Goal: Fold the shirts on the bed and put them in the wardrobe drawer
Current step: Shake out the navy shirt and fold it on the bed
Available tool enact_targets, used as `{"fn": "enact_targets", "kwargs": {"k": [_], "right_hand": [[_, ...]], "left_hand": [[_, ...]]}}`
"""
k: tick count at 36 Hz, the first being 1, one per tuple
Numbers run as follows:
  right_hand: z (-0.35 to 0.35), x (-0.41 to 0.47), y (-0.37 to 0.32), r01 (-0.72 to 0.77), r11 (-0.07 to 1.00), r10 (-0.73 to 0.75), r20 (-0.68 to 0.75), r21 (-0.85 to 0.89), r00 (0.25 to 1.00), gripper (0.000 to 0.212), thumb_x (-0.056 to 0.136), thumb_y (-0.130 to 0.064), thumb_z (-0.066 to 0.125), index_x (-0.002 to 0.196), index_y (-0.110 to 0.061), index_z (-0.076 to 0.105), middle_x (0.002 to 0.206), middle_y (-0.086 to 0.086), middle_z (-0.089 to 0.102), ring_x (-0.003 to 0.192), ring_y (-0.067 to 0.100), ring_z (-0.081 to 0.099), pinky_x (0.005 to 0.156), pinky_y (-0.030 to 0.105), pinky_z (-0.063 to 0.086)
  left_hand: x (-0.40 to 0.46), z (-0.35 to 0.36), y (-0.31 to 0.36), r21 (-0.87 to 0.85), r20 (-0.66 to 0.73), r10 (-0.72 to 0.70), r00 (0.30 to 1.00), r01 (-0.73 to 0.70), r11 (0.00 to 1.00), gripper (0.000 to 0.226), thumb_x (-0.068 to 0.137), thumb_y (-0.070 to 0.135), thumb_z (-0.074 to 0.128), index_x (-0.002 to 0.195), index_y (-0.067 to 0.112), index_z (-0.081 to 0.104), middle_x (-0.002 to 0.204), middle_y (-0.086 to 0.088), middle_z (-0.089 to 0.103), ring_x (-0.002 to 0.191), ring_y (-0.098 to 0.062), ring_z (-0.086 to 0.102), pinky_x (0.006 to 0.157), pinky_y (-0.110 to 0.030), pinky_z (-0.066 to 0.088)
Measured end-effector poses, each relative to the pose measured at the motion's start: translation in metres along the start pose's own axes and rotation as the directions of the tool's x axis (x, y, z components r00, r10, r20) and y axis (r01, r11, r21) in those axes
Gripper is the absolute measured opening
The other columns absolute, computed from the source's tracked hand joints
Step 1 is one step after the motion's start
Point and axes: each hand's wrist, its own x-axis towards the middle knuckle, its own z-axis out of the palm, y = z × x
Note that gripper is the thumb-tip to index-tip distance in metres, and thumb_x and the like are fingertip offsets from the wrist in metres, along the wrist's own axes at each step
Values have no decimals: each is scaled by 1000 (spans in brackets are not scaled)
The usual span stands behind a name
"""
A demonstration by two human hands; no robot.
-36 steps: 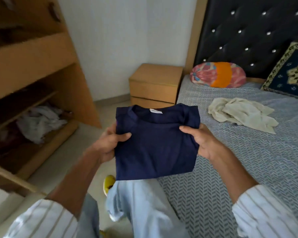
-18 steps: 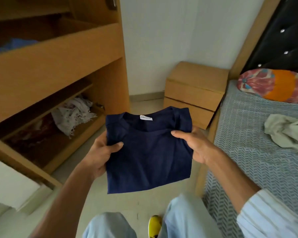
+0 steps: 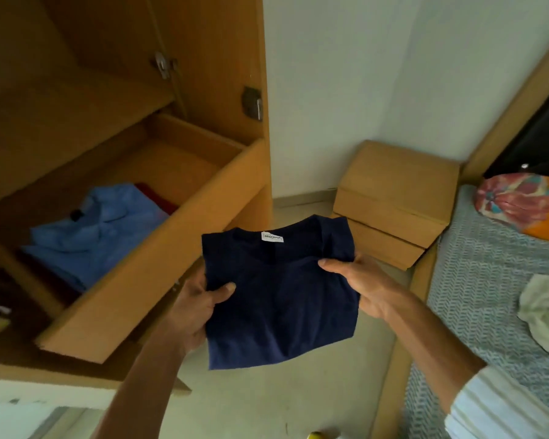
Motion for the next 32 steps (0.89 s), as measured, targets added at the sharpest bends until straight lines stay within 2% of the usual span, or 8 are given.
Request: {"fn": "enact_targets", "kwargs": {"k": [5, 10, 13, 19, 23, 26, 30, 32], "right_hand": [[20, -29, -92, -49, 999, 49, 53, -6, 997, 32, 89, -4, 72, 119, -12, 68, 109, 9, 76, 98, 27, 74, 80, 40, 59], [42, -43, -159, -54, 998, 56, 101, -20, 993, 28, 90, -2, 69, 116, -14, 68, 109, 11, 76, 100, 31, 73, 90, 48, 57], [56, -35, -195, -46, 998, 51, 117, -45, 992, 29, 90, -1, 69, 116, -14, 69, 110, 13, 75, 102, 34, 72, 94, 53, 55], [88, 8, -234, -51, 987, 74, 147, -155, 986, 26, 92, -7, 70, 116, -15, 68, 107, 13, 75, 98, 32, 73, 85, 50, 59], [116, 53, -255, -22, 966, 73, 188, -259, 979, 28, 95, -8, 66, 120, -21, 66, 111, 11, 74, 100, 30, 71, 77, 42, 60], [143, 91, -269, -17, 948, 82, 193, -319, 978, 32, 95, -10, 67, 125, -21, 65, 110, 8, 73, 99, 28, 71, 73, 38, 59], [182, 142, -287, 23, 913, 99, 276, -406, 956, 28, 100, -14, 61, 127, -18, 60, 101, -3, 67, 88, 16, 66, 84, 36, 54], [202, 170, -296, 50, 891, 99, 301, -451, 948, 27, 101, -15, 59, 128, -19, 59, 99, -8, 64, 86, 11, 63, 93, 36, 52]], "left_hand": [[-22, 15, 93, 16, -67, 12, 998, -10, 1000, 47, 94, -3, 61, 130, 27, 60, 122, 7, 71, 112, -13, 68, 87, -33, 55], [-32, 18, 156, -17, -141, -47, 989, 45, 999, 47, 94, -2, 62, 132, 25, 60, 124, -2, 70, 117, -26, 65, 102, -53, 50], [-30, 16, 187, -36, -196, -23, 980, 16, 999, 47, 96, -4, 59, 133, 25, 58, 125, -2, 70, 116, -24, 66, 101, -52, 51], [-9, 5, 214, -38, -248, -17, 969, 7, 999, 45, 100, -3, 52, 125, 34, 60, 122, 5, 71, 112, -17, 67, 91, -38, 56], [23, -12, 217, 15, -298, -16, 955, 21, 1000, 47, 101, 0, 51, 134, 34, 54, 129, 6, 65, 119, -17, 61, 100, -43, 53], [52, -31, 219, 67, -339, -12, 941, 37, 997, 47, 102, 1, 49, 126, 40, 55, 126, 9, 65, 114, -14, 62, 92, -36, 57], [99, -71, 215, 115, -393, -3, 920, 53, 992, 49, 100, 9, 56, 129, 49, 52, 138, 5, 60, 123, -19, 58, 102, -50, 51], [123, -86, 218, 76, -416, -28, 909, 66, 995, 48, 101, 7, 55, 124, 50, 52, 133, 5, 62, 121, -20, 60, 100, -51, 52]]}}
